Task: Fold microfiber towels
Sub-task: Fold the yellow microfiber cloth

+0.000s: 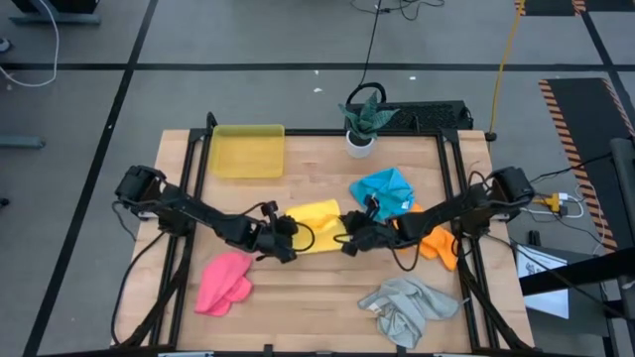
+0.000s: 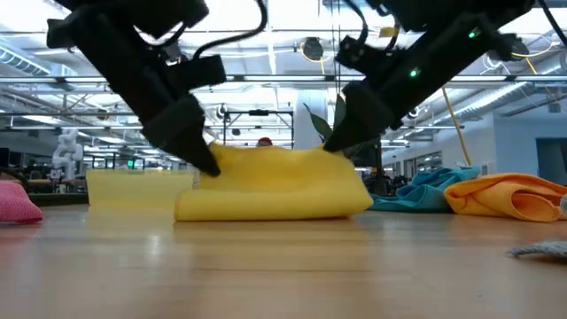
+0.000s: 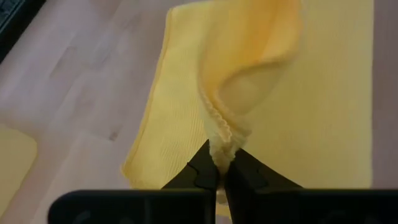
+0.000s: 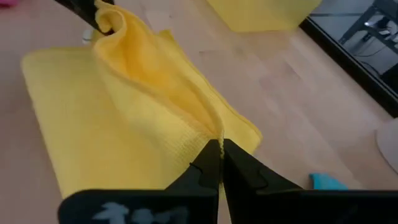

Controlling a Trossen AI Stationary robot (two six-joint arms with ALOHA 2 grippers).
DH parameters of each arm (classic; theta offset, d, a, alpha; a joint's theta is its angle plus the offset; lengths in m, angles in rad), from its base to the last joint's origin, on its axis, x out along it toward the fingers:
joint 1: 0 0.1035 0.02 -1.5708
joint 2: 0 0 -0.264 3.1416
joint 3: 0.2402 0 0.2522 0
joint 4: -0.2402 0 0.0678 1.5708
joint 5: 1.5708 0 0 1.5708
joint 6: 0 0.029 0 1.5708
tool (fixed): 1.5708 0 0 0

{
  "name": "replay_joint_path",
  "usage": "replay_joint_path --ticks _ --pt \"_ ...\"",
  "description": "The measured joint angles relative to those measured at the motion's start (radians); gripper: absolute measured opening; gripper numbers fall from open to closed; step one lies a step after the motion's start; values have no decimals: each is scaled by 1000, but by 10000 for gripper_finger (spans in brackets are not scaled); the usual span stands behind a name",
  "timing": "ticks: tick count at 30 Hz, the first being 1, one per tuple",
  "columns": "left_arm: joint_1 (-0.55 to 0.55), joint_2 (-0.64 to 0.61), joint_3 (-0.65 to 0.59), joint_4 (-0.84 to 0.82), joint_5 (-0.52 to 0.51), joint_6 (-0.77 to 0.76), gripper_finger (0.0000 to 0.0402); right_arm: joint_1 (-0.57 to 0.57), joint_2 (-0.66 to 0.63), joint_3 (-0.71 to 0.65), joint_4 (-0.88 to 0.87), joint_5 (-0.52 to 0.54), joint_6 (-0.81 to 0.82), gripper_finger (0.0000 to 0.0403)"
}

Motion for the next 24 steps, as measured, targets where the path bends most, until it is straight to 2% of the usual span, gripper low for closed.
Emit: replay_joint_path --ticks 4,14,16,20,24 --pt "-8 -4 -20 -9 -11 -26 6 -14 18 0 51 -2 -61 0" --pt "-154 -129 -14 -5 -15 -47 6 25 -32 1 248 -7 -232 0" --pt "-181 -149 -14 -2 -15 -54 10 34 -48 1 245 -50 -244 0" --pt "-244 -175 -15 3 -10 -50 12 97 -68 1 257 -208 -244 0" --pt "-310 -173 -15 9 70 -31 6 185 -74 1 305 -364 -228 0"
